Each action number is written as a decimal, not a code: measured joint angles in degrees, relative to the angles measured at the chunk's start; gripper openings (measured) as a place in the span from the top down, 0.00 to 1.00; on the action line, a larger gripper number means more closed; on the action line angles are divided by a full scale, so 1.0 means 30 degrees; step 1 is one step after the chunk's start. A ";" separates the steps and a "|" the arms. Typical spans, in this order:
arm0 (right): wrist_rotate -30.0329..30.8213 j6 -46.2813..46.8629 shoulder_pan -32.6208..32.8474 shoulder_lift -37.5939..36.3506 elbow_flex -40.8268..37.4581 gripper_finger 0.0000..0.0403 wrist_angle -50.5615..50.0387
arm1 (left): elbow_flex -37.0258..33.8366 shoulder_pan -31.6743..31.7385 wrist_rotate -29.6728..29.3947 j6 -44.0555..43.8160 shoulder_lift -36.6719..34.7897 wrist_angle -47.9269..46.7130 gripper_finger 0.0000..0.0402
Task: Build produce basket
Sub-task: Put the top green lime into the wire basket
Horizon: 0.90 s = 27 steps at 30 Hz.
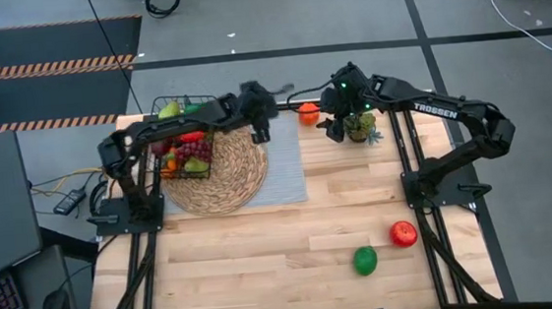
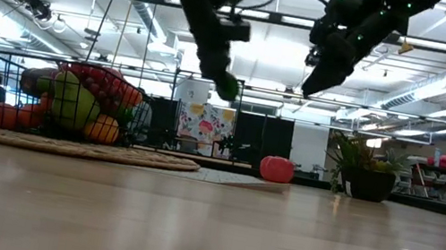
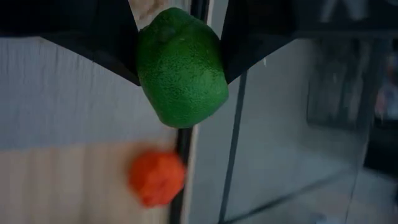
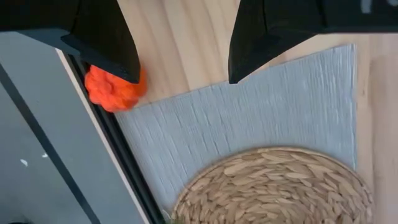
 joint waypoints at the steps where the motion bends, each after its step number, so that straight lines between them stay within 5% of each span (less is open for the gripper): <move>1: -0.0068 -0.0032 -0.0097 0.0000 -0.0226 0.38 0.0299 | -0.0001 0.0256 -0.0048 -0.0617 -0.0385 -0.0523 0.53; 15: 0.0710 -0.0977 -0.1022 0.2109 -0.2212 0.38 0.3215 | 0.0013 0.4517 -0.0112 -0.6874 -0.4542 -0.7336 0.53; 27: 0.0630 -0.1181 -0.1036 0.3781 -0.2212 0.38 0.4286 | 0.0021 0.7768 -0.1702 -1.0408 -0.3763 -1.0125 0.51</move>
